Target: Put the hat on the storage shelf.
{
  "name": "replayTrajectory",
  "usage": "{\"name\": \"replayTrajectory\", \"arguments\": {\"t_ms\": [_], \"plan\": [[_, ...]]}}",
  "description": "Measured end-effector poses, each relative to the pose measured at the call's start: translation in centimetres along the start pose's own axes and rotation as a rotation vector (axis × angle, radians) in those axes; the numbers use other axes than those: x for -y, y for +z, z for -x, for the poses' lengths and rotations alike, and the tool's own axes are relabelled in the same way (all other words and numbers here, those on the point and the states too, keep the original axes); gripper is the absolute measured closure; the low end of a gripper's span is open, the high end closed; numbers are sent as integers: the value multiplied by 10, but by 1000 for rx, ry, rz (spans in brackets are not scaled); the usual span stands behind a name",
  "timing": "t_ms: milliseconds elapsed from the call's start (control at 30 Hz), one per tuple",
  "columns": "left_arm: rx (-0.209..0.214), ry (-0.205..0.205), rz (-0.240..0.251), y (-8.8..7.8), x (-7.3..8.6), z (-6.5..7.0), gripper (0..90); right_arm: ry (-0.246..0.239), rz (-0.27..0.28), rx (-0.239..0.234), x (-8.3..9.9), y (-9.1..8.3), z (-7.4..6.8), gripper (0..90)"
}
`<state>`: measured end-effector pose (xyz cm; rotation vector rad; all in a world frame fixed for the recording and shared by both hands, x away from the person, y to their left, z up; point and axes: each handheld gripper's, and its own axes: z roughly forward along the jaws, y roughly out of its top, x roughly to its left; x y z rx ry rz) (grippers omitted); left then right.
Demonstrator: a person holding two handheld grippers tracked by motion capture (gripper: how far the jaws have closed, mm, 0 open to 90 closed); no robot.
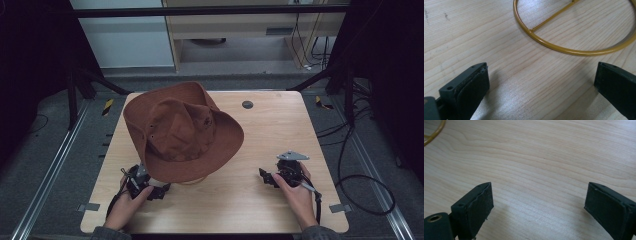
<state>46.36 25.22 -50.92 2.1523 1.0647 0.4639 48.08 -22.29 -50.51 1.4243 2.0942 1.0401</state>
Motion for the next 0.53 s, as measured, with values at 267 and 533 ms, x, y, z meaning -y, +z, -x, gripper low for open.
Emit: {"name": "replayTrajectory", "arguments": {"t_ms": [267, 533], "plan": [[0, 0, 0, 0, 0, 0, 0, -47, -50, 66, 1, 9, -5, 58], [0, 0, 0, 0, 0, 0, 0, -53, -51, 62, 2, 9, -5, 46]]}}
